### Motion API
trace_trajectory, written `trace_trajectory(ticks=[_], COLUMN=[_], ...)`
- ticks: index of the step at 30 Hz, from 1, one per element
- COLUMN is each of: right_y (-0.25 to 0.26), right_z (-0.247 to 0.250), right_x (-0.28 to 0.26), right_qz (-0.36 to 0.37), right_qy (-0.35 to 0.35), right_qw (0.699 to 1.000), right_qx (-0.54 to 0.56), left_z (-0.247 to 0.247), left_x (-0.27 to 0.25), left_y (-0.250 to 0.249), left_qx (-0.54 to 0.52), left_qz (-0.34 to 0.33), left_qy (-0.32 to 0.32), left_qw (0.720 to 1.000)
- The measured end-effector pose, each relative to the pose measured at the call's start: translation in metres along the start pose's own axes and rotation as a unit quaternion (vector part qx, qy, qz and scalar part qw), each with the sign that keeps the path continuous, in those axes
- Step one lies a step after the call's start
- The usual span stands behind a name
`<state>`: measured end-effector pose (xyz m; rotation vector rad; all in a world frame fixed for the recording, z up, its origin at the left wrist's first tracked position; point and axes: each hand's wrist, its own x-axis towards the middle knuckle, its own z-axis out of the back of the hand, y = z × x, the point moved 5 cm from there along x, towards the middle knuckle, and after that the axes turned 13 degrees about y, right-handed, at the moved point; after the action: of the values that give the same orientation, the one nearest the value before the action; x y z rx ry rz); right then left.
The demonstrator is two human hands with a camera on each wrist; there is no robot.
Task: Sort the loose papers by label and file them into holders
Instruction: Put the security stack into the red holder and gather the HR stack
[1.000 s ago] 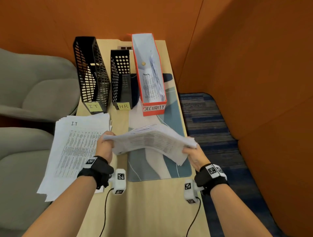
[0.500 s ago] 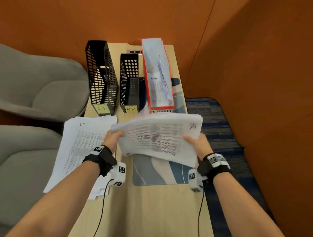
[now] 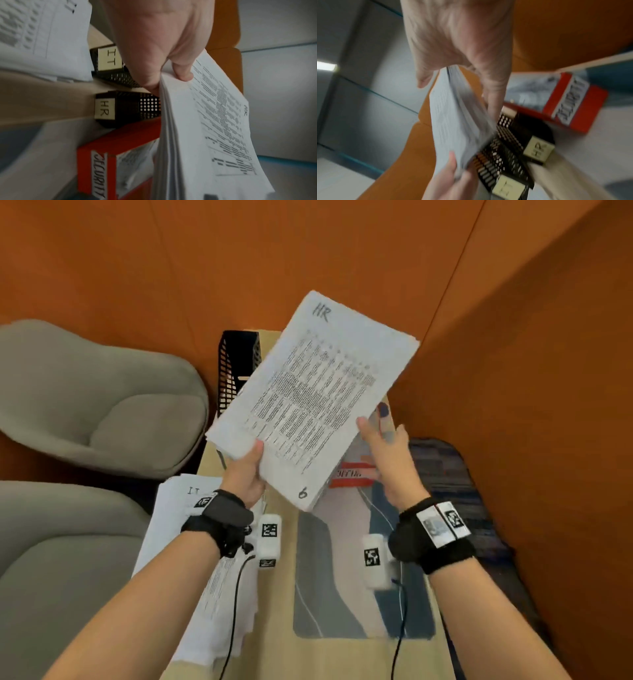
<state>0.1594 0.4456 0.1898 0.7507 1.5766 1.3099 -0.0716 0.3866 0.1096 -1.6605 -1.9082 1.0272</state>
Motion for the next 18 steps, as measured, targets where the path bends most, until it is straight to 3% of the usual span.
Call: trace_trajectory(ticks=[2,6,8,13,16,18], right_y=[-0.022,-0.026,-0.020,0.004,0.020,0.023], right_z=[-0.053,-0.079,-0.083,-0.067,-0.050,-0.037], right_x=[0.012,0.047,0.056,0.081,0.109,0.125], right_qz=[-0.034,0.036,0.043,0.072,0.068,0.059], right_qy=[0.124,0.060,0.075,0.063,0.025,-0.064], right_qw=[0.989,0.996,0.995,0.992,0.996,0.993], right_qx=[0.068,0.051,0.044,0.082,0.042,-0.075], left_z=[-0.001,-0.003,-0.001,0.002,0.009,0.018], left_x=[0.011,0.036,0.048,0.075,0.097,0.111], left_y=[0.003,0.003,-0.002,-0.017,-0.029,-0.031], left_qx=[-0.030,-0.060,-0.062,-0.139,-0.018,0.190], left_qz=[0.020,0.061,0.057,0.031,0.018,0.012], left_qy=[-0.017,-0.015,-0.015,0.065,0.061,0.056], left_qw=[0.999,0.996,0.996,0.988,0.998,0.980])
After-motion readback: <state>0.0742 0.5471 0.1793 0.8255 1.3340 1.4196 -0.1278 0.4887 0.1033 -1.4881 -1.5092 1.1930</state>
